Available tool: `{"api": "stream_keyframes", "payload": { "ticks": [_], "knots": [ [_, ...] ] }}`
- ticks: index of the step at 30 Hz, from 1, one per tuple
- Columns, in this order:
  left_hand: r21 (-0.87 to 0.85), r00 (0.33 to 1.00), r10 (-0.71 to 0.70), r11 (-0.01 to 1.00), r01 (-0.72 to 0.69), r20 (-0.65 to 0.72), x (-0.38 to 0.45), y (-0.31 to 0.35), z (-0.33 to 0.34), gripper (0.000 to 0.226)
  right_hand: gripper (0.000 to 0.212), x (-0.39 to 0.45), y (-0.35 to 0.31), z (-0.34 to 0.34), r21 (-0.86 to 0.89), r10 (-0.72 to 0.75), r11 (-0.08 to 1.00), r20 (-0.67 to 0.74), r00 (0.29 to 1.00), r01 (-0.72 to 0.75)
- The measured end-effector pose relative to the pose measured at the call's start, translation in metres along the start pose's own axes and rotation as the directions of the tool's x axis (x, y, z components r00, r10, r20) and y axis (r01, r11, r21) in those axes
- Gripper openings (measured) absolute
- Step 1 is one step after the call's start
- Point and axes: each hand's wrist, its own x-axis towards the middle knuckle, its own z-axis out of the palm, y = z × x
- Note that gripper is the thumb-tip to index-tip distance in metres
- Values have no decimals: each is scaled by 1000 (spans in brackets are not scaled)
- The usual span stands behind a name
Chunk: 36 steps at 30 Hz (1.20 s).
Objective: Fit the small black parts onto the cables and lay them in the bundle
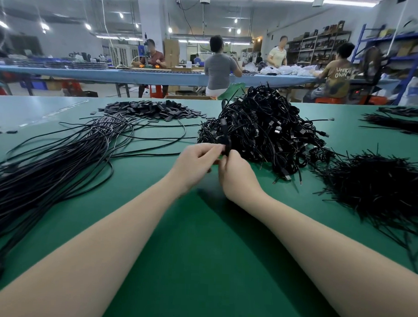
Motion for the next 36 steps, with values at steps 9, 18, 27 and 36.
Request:
{"api": "stream_keyframes", "payload": {
  "ticks": [9, 18, 27, 36],
  "knots": [
    [953, 853, 457, 35, -299, 251, -2, -24, -11, 34, 13, -2, 11, -4, -625, -280, 743, 35, 959, 239],
    [949, 903, 378, 152, -276, 202, -1, -19, -5, 12, 20, 16, -5, -36, -776, -393, 413, 319, 862, 476],
    [641, 983, 118, 767, 1, -143, 3, -33, -16, 37, 32, 34, 4, -182, -724, 294, 658, 502, 813, 209],
    [631, 990, 94, 776, -6, -107, 4, -30, -14, 38, 20, -4, 82, -172, -862, 148, 264, 480, 865, 433]
  ]
}}
